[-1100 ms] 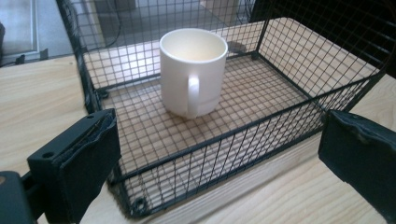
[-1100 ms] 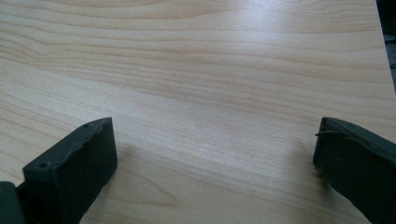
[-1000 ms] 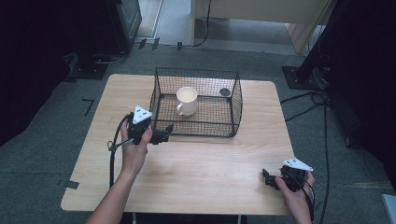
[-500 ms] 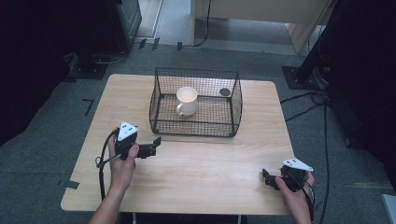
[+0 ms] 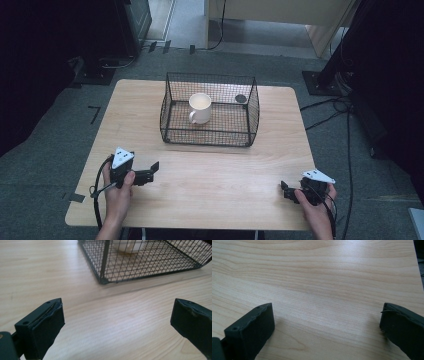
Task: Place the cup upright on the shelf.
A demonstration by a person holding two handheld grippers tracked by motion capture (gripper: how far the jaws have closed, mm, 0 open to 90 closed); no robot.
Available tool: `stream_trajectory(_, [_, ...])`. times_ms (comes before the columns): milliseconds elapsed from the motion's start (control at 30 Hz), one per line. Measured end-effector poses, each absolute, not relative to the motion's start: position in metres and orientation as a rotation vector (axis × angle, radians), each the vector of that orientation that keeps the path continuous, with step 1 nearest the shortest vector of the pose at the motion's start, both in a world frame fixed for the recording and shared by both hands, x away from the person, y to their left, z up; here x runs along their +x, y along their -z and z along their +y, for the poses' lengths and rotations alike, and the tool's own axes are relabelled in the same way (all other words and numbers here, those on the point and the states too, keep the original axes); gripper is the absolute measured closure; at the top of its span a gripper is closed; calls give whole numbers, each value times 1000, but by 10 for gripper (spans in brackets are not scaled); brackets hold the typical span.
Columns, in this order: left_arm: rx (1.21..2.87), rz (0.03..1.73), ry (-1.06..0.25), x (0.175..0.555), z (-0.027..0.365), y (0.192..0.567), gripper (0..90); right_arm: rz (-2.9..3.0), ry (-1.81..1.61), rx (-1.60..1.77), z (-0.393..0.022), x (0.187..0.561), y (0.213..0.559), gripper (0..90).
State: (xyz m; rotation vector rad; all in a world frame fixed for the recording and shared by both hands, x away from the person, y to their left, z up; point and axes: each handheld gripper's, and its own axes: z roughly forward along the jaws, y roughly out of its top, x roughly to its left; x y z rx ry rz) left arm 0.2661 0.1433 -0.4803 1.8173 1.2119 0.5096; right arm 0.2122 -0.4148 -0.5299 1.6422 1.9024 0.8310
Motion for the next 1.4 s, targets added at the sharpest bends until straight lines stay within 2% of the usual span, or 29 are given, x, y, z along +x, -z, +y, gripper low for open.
stream_trajectory(567, [1874,1333,-587,240,187,511,0,1902,-831,1642,-415,212,530,0])
stream_trajectory(833, [1907,1382,-617,243,211,517,0,1902,-831,1642,-415,212,530,0])
stream_trajectory(1200, [2010,1428,-599,250,210,522,0,1902,-832,1642,-415,212,530,0])
stream_trajectory(1400, [2013,1422,-590,251,210,522,0,1902,-831,1642,-415,212,530,0])
